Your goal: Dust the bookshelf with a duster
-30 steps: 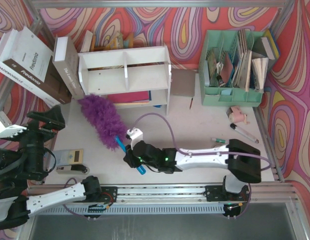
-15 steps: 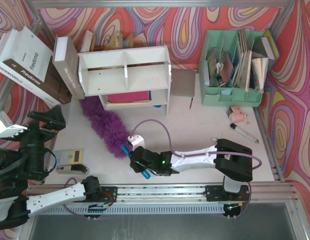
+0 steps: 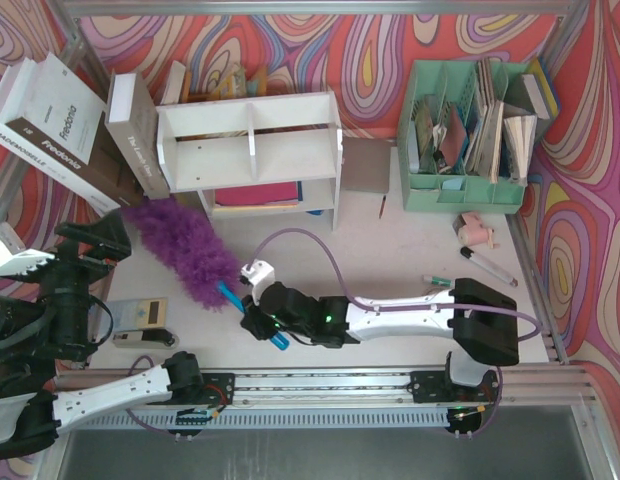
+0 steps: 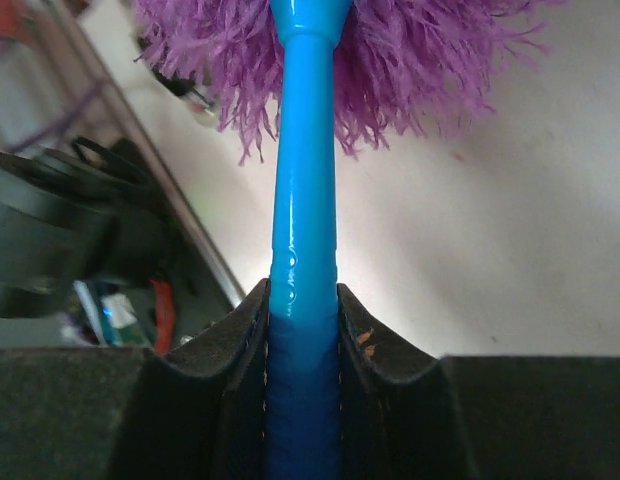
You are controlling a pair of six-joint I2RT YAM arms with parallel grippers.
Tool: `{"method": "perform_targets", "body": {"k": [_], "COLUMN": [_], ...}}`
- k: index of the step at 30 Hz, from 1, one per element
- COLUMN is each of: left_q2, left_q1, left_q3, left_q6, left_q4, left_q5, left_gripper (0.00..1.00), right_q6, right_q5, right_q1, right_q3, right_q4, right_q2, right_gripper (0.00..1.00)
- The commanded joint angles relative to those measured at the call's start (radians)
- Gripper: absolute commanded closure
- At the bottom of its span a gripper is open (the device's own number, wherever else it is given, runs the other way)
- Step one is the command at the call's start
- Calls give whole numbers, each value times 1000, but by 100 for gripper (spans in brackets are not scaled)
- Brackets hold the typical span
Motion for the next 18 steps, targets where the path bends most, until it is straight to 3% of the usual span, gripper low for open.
{"method": "perform_targets", "body": {"k": [1,9,18], "left_q2": [4,-1,8], "left_q1": [-2,-2,-2], "left_q3": [2,-10,-9], "left_q6": [13,2,9], "left_q4": [3,-22,-20], "left_q5": [-13,-17,-17], "left_gripper": [1,1,1], "right_q6": [-81,-125,-133], "right_q5": [-45,-116,-35], "right_q1": [25,24,24], "right_q3": [84,168,161], "right_q4": [117,62,21], "right_q2": [8,204,245], "right_gripper": [100,100,100]}}
